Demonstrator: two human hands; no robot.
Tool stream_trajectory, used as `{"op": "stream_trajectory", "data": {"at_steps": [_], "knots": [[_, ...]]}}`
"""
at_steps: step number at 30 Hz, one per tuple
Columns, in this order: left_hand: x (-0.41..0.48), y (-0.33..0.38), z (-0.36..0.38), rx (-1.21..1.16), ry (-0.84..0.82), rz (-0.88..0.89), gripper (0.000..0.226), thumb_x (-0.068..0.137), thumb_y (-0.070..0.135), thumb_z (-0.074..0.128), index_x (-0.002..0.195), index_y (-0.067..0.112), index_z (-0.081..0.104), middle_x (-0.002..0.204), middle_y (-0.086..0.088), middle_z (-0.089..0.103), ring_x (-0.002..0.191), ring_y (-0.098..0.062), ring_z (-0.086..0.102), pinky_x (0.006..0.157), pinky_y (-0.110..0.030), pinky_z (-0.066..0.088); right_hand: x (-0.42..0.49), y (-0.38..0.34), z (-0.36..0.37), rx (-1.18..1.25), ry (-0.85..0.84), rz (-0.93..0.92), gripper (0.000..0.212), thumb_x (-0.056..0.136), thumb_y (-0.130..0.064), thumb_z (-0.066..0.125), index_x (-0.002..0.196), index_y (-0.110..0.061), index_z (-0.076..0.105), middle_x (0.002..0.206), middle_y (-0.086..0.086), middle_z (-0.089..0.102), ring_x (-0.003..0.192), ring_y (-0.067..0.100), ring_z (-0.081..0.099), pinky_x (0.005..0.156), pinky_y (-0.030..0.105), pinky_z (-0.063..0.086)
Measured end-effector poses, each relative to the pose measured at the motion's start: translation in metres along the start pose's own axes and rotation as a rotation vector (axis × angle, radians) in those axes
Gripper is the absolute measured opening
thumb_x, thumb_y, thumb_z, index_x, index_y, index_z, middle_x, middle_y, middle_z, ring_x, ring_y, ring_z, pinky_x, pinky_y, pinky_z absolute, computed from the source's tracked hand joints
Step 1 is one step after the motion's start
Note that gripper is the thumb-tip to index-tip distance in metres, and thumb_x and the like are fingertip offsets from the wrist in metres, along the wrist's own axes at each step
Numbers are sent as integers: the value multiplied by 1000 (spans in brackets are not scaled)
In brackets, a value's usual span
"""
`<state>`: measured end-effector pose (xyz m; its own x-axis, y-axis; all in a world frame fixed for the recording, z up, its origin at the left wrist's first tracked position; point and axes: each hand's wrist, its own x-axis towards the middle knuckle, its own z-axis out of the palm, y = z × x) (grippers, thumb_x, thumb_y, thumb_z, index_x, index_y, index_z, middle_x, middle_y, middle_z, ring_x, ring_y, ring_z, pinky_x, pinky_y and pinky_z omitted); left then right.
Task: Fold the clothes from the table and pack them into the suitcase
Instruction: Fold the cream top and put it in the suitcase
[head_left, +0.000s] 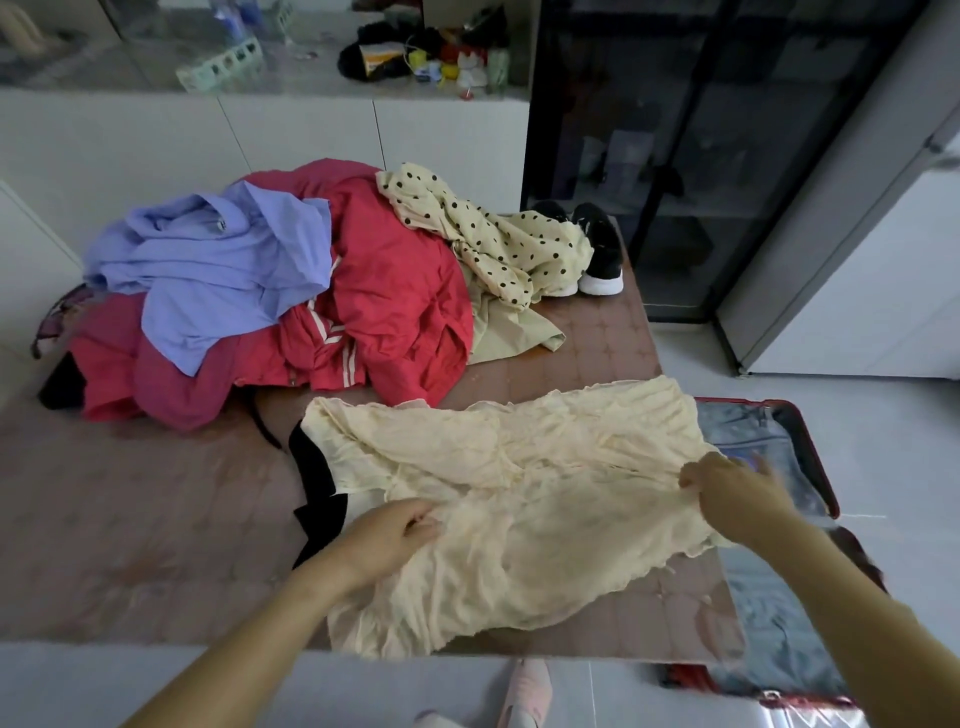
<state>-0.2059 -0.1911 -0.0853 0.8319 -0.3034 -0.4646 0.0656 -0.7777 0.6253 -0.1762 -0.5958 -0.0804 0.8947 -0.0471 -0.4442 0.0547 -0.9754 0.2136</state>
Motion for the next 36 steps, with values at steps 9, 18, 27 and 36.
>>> {"op": "stream_trajectory", "data": {"at_steps": [9,18,27,36], "knots": [[50,0,-30,316,400,51,46,89,28,61,133,19,49,137,1,48,126,-21,44,102,-33,38,25,-9,0,80,226,92,33,94,-42,46,126,-33,50,127,-8,52,114,14,55,105,37,29],[115,10,-42,619,109,39,81,79,49,67,146,25,29,144,-3,41,137,-23,33,112,-35,26,68,-11,-9,229,50,43,64,91,-54,48,146,-38,20,154,-7,26,129,11,46,115,51,2],[124,9,-104,150,451,-2,23,82,15,63,103,11,72,100,-5,69,94,-22,63,80,-34,47,133,10,-57,77,131,-157,28,94,-46,44,112,-36,63,119,-10,59,115,12,53,107,38,22],[145,14,-182,-59,881,-141,25,85,-6,52,104,-3,67,99,-18,67,93,-28,60,75,-26,36,212,17,-121,57,304,-138,31,101,-32,31,128,-30,47,108,1,67,105,20,59,108,36,23]]}}
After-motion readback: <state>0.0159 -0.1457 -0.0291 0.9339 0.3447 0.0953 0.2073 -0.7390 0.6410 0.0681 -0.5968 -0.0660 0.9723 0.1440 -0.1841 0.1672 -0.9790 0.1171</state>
